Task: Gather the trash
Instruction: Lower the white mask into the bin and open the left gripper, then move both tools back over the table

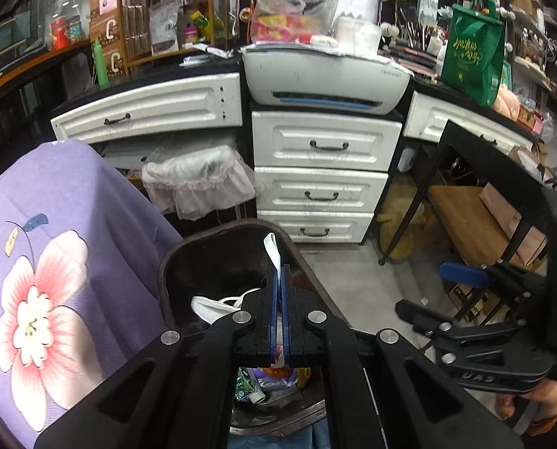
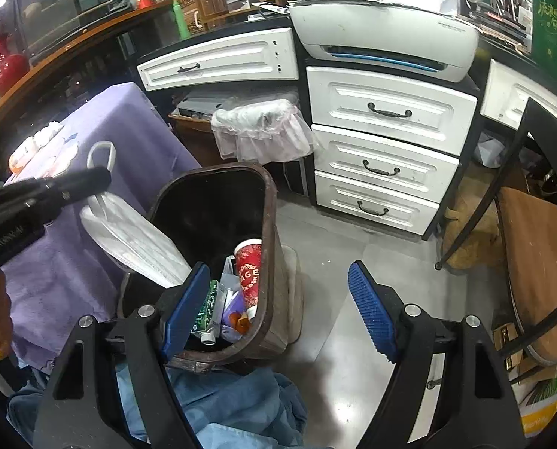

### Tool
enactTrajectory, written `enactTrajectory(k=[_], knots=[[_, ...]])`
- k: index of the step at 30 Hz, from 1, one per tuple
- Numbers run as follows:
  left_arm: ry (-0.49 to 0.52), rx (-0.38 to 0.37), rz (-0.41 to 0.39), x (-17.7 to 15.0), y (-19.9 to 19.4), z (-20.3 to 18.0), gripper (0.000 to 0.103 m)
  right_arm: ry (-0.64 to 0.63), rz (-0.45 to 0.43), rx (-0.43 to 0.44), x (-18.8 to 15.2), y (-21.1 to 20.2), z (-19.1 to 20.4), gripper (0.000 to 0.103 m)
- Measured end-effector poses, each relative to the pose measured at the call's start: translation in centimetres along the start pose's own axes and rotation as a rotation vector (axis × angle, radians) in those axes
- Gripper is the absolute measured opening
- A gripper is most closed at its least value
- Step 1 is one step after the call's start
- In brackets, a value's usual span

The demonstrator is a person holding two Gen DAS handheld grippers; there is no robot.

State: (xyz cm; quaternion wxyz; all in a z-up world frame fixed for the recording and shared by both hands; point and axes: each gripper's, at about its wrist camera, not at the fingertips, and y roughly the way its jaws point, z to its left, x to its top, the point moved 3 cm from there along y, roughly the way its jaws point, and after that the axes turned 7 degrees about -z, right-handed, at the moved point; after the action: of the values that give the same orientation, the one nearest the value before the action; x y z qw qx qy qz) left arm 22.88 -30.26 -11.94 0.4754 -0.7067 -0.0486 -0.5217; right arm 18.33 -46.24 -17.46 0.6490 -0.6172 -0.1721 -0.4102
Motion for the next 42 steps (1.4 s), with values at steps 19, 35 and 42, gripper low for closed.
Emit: enactTrajectory(k=[19, 35, 42], knots=[[-0.005, 0.043, -0.004, -1.3, -0.8, 0.8, 0.08, -0.016, -0.017, 0.016, 0.6, -0.9, 1.2, 0.077], [-0.026, 0.171, -0.125, 0.0, -8.6, 7.2, 0.092, -0.143, -0.099, 0.122, 4.0, -2.9, 8.4, 0.086], [-0.037, 0.272, -0.127, -0.5, -11.0, 12.3, 0.094, -0.214, -0.112, 0.201, 5.8, -2.5, 13.5, 0.087]])
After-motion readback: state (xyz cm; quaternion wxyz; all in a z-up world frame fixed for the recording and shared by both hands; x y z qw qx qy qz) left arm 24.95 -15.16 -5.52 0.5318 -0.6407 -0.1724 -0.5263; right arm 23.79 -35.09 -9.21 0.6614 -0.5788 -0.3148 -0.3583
